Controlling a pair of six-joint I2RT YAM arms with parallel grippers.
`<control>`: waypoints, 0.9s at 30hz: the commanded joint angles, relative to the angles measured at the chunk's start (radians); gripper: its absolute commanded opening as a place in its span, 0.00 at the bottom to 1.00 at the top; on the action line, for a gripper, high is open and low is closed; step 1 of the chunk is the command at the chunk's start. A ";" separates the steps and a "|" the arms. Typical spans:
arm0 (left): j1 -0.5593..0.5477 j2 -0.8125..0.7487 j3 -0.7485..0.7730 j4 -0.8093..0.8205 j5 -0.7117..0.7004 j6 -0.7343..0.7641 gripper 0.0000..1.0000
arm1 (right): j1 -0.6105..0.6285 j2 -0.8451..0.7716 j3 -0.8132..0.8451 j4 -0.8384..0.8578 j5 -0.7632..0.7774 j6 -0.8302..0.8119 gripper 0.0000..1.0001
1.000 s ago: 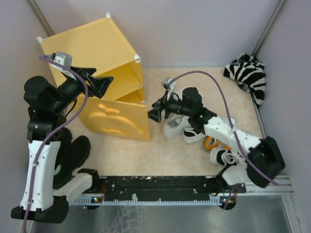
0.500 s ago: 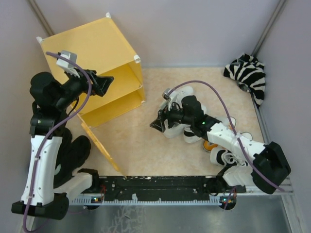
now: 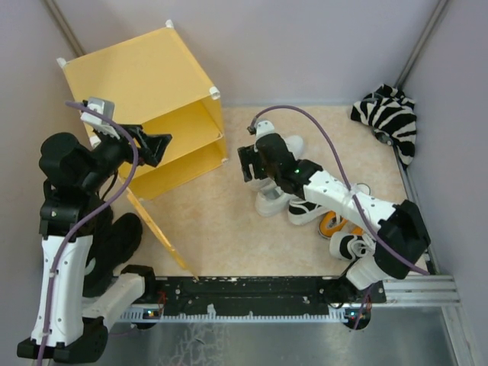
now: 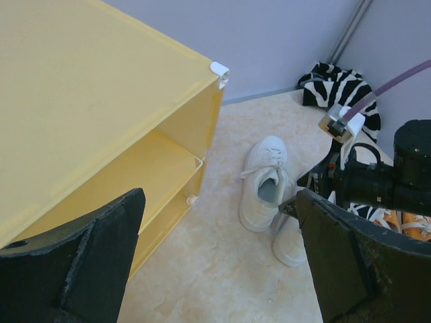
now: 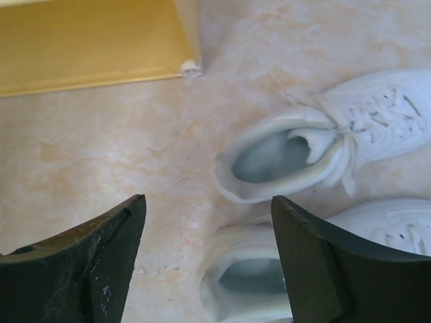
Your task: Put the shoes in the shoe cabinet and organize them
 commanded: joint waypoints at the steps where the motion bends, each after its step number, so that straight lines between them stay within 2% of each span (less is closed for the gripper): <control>1: 0.007 -0.020 -0.032 -0.057 -0.032 0.032 0.99 | -0.051 0.074 0.096 -0.169 0.189 0.123 0.76; 7: 0.007 -0.061 -0.084 -0.115 -0.043 0.064 0.98 | -0.206 0.151 0.128 -0.205 0.085 0.267 0.75; 12: 0.007 -0.083 -0.085 -0.206 -0.121 0.089 0.93 | -0.216 0.215 0.140 -0.188 0.081 0.261 0.75; 17: 0.006 -0.118 -0.078 -0.248 -0.143 0.081 0.92 | -0.219 0.271 0.158 -0.146 0.070 0.264 0.75; 23: 0.007 -0.115 -0.069 -0.280 -0.166 0.094 0.93 | -0.245 0.339 0.183 -0.127 0.131 0.282 0.74; 27: 0.007 -0.107 -0.078 -0.290 -0.157 0.093 0.93 | -0.275 0.370 0.174 -0.080 0.130 0.297 0.69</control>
